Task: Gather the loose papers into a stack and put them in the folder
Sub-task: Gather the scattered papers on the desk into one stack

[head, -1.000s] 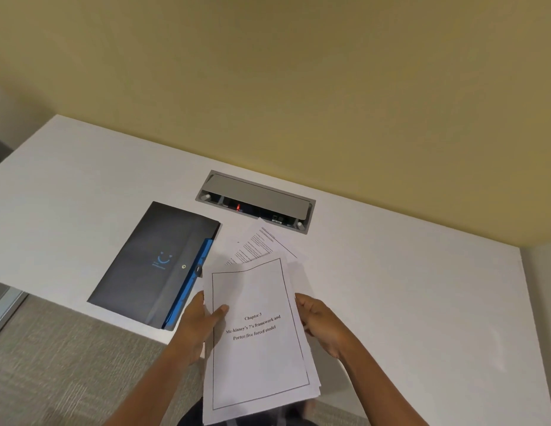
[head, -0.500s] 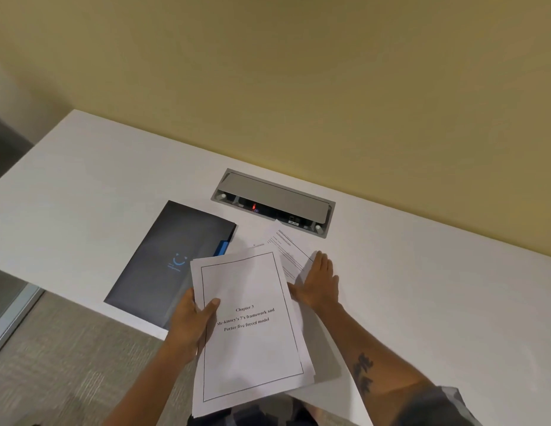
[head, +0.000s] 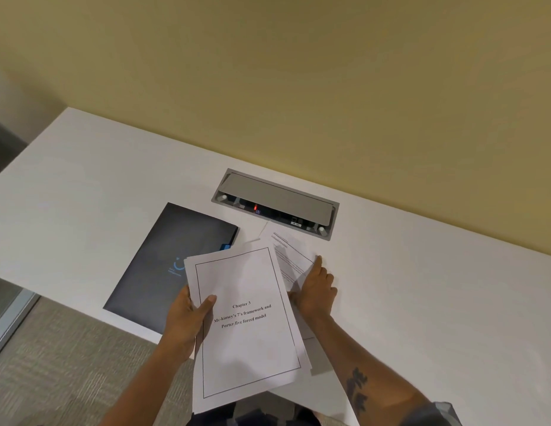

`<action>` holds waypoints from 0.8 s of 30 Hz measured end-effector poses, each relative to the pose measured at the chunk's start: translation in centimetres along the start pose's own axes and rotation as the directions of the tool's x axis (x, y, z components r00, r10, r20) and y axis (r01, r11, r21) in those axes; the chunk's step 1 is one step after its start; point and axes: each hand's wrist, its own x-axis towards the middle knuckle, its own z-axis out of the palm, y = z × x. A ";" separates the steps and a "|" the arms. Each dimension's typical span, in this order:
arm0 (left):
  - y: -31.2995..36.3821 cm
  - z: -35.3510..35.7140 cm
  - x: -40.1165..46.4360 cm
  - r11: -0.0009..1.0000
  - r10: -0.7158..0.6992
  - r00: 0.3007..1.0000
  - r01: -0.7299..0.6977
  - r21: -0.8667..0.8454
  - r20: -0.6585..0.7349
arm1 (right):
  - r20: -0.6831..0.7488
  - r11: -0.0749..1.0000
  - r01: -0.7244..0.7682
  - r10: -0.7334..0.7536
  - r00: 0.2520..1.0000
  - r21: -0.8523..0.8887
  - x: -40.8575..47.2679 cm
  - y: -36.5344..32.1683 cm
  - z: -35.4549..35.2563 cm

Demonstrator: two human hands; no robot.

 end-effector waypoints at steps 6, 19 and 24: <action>0.6 0.8 0.3 0.999 0.020 0.998 -0.022 0.032 0.053 | -0.001 0.834 -0.126 0.150 0.989 0.538 -0.8 1.9 0.3; 1.8 4.1 -0.7 0.998 0.049 0.986 -0.053 0.018 0.162 | -0.207 0.879 -0.076 0.194 0.959 0.471 -1.7 9.6 -1.3; 1.5 4.3 -1.3 0.997 0.069 0.981 -0.075 0.029 0.184 | -0.270 0.878 -0.072 0.222 0.937 0.474 -2.1 10.2 -1.8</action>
